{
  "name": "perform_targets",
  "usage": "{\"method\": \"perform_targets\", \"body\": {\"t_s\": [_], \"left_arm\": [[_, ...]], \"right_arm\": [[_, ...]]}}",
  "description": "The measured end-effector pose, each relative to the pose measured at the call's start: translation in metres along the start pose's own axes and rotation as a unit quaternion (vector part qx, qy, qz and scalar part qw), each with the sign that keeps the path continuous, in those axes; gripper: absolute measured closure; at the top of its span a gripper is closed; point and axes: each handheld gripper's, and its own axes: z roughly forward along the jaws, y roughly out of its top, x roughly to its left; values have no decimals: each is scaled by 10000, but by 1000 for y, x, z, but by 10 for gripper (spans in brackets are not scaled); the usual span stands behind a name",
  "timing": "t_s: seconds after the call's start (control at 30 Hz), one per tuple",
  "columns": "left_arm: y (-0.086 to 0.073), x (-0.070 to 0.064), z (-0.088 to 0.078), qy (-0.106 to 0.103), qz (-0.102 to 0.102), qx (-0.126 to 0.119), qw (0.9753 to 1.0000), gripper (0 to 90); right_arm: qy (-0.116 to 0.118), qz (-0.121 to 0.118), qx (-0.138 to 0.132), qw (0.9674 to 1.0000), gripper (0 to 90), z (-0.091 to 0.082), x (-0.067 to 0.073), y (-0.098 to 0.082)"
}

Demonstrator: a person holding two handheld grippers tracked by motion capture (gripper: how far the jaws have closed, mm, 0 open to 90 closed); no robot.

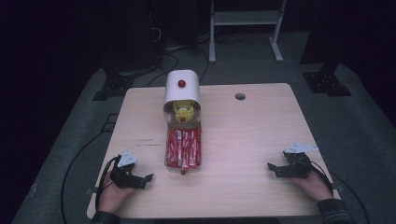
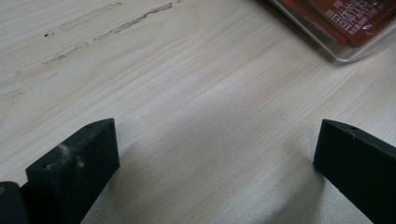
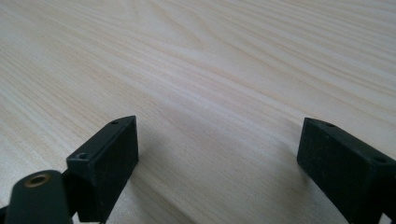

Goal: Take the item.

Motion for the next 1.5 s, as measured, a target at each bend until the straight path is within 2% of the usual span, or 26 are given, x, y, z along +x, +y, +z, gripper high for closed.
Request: {"method": "perform_targets", "body": {"t_s": [0.17,0.33,1.07,1.5], "left_arm": [[0,0,-1,44,-30,26,10000,0],[1,3,-3,31,-220,37,9997,0],[16,4,-11,62,-286,-205,9994,0],[26,-2,-16,-54,-343,-348,9988,0]], "right_arm": [[0,0,0,10000,115,0,0,0],[0,1,1,10000,115,0,0,0],[0,0,1,10000,115,0,0,0],[0,0,1,10000,115,0,0,0]]}}
